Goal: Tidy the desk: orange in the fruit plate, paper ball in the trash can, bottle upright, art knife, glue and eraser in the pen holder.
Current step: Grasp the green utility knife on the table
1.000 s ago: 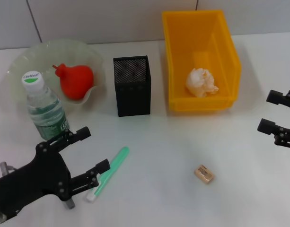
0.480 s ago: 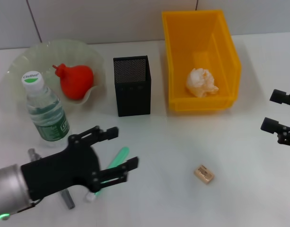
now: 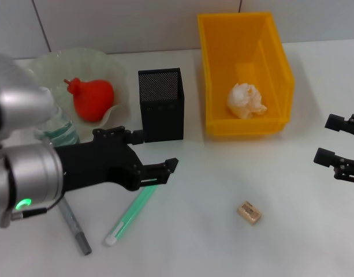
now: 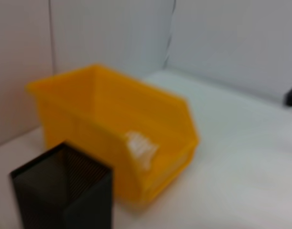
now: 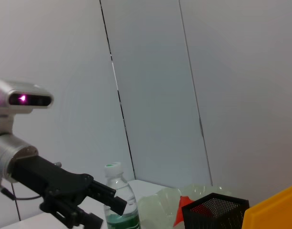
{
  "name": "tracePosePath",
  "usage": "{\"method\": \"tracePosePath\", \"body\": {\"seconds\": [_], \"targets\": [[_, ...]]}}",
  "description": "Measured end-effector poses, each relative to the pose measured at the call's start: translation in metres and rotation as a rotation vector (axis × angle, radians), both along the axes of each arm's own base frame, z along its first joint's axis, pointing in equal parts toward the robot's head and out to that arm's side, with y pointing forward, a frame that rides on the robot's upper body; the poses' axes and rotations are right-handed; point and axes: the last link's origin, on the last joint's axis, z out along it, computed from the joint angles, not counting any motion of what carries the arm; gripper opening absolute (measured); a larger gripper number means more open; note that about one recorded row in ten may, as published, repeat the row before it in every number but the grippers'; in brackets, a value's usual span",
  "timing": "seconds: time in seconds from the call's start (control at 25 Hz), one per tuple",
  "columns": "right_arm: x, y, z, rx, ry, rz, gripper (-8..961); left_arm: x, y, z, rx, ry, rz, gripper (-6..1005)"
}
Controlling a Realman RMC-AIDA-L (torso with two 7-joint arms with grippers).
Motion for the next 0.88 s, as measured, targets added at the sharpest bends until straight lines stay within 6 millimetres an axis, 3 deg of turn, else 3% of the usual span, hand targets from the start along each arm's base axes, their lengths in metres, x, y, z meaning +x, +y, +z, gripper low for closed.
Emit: {"method": "tracePosePath", "body": {"seconds": [0.12, 0.4, 0.48, 0.88], "targets": [[0.000, 0.000, 0.000, -0.003, -0.002, 0.000, 838, 0.011, 0.010, 0.001, -0.001, 0.129, 0.089, 805], [0.002, -0.001, 0.000, -0.011, -0.011, -0.006, 838, 0.023, 0.016, 0.002, -0.037, 0.180, 0.150, 801], [0.002, -0.001, 0.000, -0.013, -0.012, -0.006, 838, 0.035, 0.023, 0.002, -0.061, 0.322, 0.186, 800], [0.000, 0.002, -0.002, -0.025, -0.018, 0.004, 838, 0.047, 0.020, -0.005, -0.119, 0.437, 0.162, 797]]}}
